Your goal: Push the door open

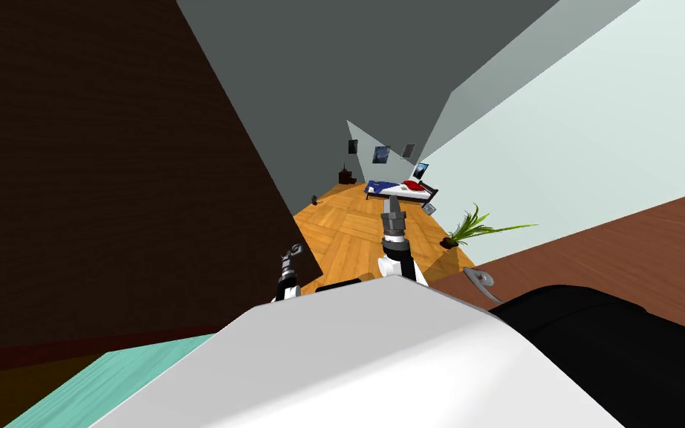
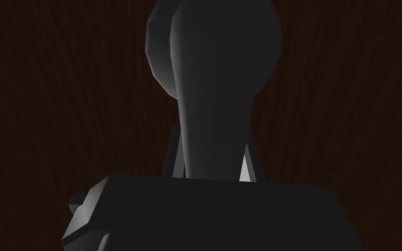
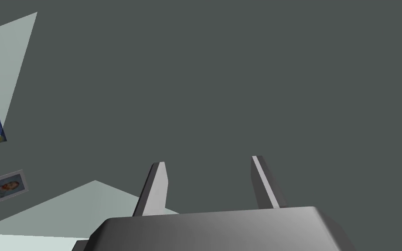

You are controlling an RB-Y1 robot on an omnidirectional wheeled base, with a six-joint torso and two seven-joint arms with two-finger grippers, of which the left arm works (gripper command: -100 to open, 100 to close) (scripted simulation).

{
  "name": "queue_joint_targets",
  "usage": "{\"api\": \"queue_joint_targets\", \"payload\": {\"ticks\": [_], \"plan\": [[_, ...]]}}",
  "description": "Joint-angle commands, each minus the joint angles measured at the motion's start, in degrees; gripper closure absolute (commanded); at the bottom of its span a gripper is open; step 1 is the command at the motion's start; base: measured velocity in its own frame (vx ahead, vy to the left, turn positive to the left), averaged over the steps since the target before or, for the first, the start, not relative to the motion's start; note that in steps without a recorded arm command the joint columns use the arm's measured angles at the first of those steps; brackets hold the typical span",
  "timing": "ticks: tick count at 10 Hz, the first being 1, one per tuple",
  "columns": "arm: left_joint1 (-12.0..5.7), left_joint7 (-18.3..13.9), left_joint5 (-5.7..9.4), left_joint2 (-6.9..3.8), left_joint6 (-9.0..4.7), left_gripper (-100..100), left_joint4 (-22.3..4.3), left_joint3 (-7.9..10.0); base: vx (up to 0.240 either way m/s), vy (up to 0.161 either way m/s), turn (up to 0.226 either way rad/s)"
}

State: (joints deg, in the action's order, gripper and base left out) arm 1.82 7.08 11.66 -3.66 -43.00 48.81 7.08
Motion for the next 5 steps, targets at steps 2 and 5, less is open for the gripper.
{"api": "queue_joint_targets", "payload": {"ticks": [2, 5], "plan": [[0.43, 0.7, 1.03, -0.21, 0.34, 100, 0.8, 2.29, 0.153, -0.048, 0.081], [0.33, 1.2, 1.88, 0.21, 0.27, 100, 0.6, 4.04, 0.145, -0.049, 0.062]]}}
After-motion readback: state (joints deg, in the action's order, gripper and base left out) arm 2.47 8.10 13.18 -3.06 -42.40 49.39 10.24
